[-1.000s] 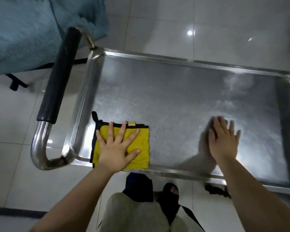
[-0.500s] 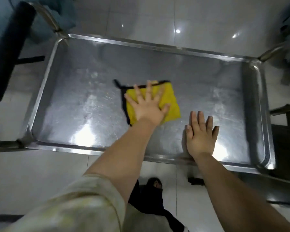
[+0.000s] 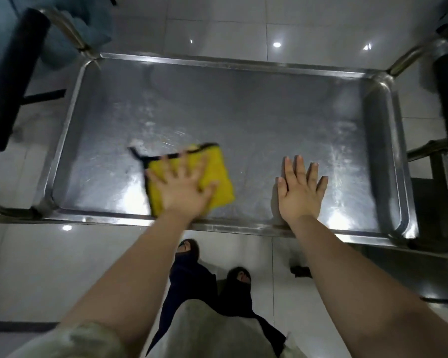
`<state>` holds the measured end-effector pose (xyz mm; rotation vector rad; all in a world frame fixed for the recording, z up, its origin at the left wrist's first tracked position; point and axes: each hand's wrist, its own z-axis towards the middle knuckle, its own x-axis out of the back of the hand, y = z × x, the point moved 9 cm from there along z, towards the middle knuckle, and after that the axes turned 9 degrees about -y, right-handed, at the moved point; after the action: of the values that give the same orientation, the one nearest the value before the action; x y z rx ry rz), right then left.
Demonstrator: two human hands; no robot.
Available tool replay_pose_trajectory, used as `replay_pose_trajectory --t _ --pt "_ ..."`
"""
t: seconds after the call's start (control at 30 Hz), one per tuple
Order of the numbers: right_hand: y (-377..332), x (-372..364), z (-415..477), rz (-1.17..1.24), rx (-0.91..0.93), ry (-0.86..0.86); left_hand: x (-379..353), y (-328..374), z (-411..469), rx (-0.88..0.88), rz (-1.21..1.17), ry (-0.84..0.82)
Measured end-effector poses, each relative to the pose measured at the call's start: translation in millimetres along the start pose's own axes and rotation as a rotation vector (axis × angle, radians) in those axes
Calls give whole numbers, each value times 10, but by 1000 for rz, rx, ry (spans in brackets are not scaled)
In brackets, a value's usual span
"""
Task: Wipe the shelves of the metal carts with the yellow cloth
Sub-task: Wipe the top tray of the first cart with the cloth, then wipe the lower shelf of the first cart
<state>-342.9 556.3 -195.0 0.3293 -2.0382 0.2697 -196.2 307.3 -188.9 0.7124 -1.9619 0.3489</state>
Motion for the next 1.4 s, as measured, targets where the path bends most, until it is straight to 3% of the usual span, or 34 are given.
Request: replay_pose_trajectory --t 0.1,0.2,0.27,0.33,0.4,0.57,0.7,0.8,0.93,1.03,1.3,1.4 --pt "105 54 34 152 49 46 -271 1076 -371 -325 149 -48" --pt "264 220 -34 514 59 194 -127 1154 -425 -398 -6 45" --pt "130 373 -108 606 146 262 123 911 -355 -404 -189 180" --pt "-254 408 -123 531 340 170 301 669 -237 -386 -236 265" --pt "-599 308 -143 411 449 32 354 652 -139 -428 -159 220" --pt "-730 292 -192 305 292 -18 209 947 -132 -604 143 -1" --pt "-802 469 -257 155 293 -139 324 1000 -233 -619 136 -46" --pt "-788 669 -568 159 364 -54 482 980 -427 -637 79 -10" --pt "-804 857 -1093 269 494 130 757 777 -955 -639 55 254" --pt "-831 929 -1444 277 629 262 897 692 -1363 -602 29 357" --pt "-543 757 -2258 251 697 527 686 588 -2253 -584 -94 410" --pt "-478 328 -2518 235 667 513 294 483 -2393 -589 -152 352"
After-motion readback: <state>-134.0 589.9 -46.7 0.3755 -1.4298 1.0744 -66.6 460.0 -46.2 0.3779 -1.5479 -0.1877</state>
